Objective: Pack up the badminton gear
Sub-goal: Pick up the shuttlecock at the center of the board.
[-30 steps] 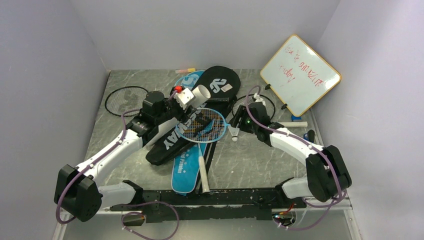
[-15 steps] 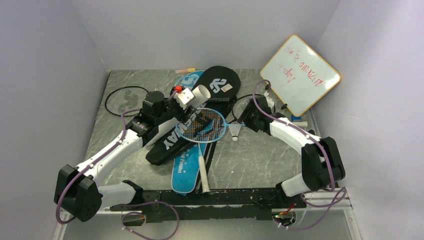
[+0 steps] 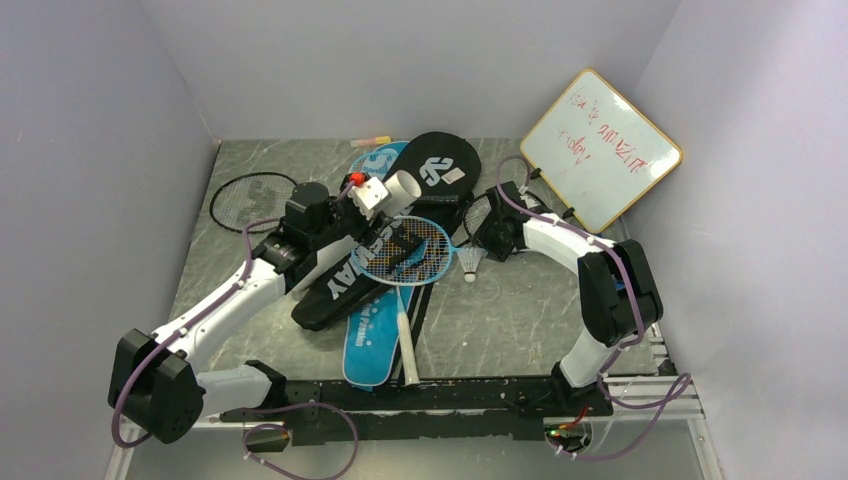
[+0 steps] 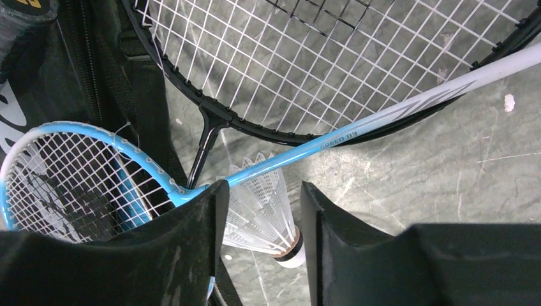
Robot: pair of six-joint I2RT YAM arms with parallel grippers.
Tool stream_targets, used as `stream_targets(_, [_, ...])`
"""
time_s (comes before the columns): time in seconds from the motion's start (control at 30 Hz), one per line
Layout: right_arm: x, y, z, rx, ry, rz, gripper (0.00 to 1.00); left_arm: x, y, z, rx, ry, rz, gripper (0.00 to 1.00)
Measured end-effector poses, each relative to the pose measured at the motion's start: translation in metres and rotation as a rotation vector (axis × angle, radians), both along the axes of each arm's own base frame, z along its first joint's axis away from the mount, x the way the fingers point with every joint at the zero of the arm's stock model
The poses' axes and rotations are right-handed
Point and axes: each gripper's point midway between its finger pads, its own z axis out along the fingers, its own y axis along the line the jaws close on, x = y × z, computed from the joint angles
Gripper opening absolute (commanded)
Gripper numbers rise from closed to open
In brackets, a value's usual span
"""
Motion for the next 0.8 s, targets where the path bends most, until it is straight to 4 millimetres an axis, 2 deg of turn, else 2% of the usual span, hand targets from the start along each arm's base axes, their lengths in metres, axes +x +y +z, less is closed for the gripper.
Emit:
stream_targets(0.1, [-0.002, 0.001, -0.001, 0.004, 0.009, 0.004, 0.28, 0.000, 0.000, 0.000, 0.000, 0.000, 0.000, 0.54])
stream_targets(0.33, [-0.011, -0.001, 0.000, 0.002, 0.038, 0.021, 0.00, 0.000, 0.000, 0.000, 0.000, 0.000, 0.000, 0.54])
stream_targets(0.6, [-0.013, -0.007, 0.032, 0.022, -0.020, 0.019, 0.00, 0.000, 0.000, 0.000, 0.000, 0.000, 0.000, 0.54])
stream_targets(0.8, [-0.014, -0.001, 0.075, 0.066, -0.136, 0.097, 0.00, -0.001, -0.001, 0.000, 0.000, 0.001, -0.008, 0.55])
